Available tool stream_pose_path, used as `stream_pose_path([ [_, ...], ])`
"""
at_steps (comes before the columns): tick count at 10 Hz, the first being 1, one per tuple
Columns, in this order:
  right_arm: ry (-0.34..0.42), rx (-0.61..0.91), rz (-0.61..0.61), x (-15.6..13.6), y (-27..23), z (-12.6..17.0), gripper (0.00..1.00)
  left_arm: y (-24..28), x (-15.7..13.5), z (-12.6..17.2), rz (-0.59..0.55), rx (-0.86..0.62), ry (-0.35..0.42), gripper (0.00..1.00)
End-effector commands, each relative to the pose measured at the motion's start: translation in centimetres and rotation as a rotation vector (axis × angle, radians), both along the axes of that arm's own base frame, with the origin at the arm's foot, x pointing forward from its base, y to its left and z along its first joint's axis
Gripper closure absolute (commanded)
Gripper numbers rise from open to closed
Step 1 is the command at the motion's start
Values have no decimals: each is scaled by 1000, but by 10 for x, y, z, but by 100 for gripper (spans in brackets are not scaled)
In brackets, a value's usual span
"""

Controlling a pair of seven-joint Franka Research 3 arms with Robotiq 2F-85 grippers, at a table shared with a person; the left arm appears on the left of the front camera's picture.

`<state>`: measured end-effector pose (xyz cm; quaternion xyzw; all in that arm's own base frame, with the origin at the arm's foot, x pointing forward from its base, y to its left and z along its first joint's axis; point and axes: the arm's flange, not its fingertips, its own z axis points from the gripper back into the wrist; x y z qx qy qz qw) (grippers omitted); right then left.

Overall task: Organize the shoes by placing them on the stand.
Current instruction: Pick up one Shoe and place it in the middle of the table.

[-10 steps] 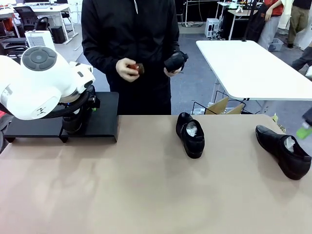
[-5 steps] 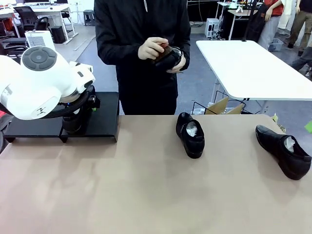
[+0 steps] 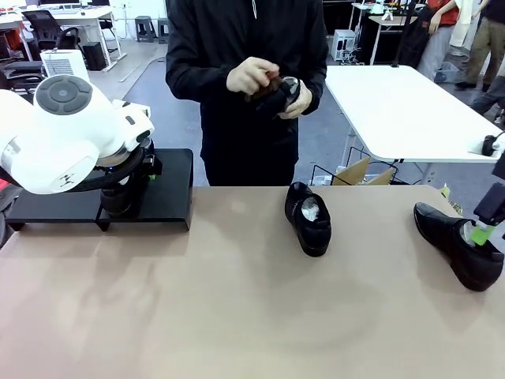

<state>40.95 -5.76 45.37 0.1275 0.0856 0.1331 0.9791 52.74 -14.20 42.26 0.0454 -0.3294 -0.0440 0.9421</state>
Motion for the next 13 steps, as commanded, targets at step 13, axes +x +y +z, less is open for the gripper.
stream_pose_path([
  [13,-126,-104,-88,83,-6,-65,0,1,1,2,-2,-4,-11,0],
])
